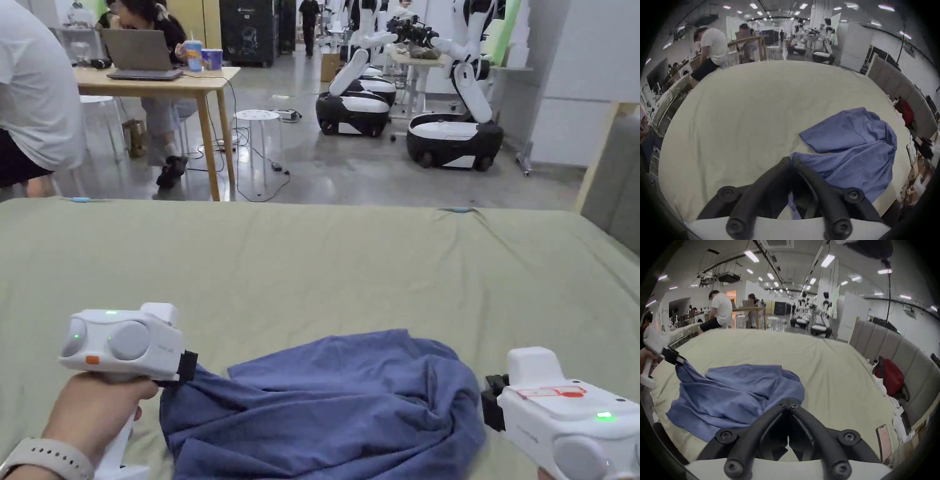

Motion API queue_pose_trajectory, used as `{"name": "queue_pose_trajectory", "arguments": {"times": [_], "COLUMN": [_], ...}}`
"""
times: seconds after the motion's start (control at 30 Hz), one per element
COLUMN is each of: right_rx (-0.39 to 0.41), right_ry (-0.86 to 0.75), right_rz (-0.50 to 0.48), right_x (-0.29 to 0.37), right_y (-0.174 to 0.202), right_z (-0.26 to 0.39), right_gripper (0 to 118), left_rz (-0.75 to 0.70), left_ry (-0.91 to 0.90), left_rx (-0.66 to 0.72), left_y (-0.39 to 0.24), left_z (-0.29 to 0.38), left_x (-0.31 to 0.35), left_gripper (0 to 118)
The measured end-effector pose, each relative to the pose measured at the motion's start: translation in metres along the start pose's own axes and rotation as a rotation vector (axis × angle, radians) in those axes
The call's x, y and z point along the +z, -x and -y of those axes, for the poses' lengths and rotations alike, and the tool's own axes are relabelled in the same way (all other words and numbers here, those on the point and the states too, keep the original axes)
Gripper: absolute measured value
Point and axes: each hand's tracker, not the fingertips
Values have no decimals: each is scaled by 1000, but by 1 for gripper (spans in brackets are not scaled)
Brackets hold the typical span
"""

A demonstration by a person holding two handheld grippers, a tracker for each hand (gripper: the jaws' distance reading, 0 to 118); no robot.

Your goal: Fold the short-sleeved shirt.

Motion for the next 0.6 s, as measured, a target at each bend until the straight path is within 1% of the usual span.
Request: {"name": "queue_pose_trajectory", "arguments": {"times": [0.1,0.13,0.17,0.2,0.23,0.27,0.3,0.33,0.4,0.43,0.47,0.6], "right_rx": [-16,-20,-27,-51,-77,-109,-131,-142,-137,-144,-145,-110], "right_ry": [89,114,116,133,159,180,211,239,219,217,225,277], "right_rz": [-44,-37,-30,-28,-26,-45,-44,-33,-49,-64,-70,-103], "right_x": [-44,-58,-69,-82,-95,-106,-119,-130,-140,-146,-152,-174], "right_y": [-30,-38,-44,-52,-60,-66,-71,-74,-75,-74,-71,-53], "right_z": [-15,-19,-21,-22,-22,-22,-21,-20,-16,-15,-14,-3], "right_gripper": [0,0,3,14,47,79,95,101,108,104,102,101], "left_rz": [4,7,9,10,4,-1,-3,-2,-4,-8,-11,-19], "left_ry": [-8,-11,-14,-14,-15,-17,-15,-12,-7,-1,3,14], "left_rx": [-8,-2,2,5,7,9,12,19,26,26,26,29], "left_y": [-10,-11,-12,-12,-13,-13,-10,-9,-10,-9,-9,-10], "left_z": [5,6,6,6,7,7,5,6,8,7,7,6], "left_x": [7,8,9,10,11,12,9,9,7,3,2,-6], "left_gripper": [0,0,0,0,0,0,0,0,0,0,0,0]}}
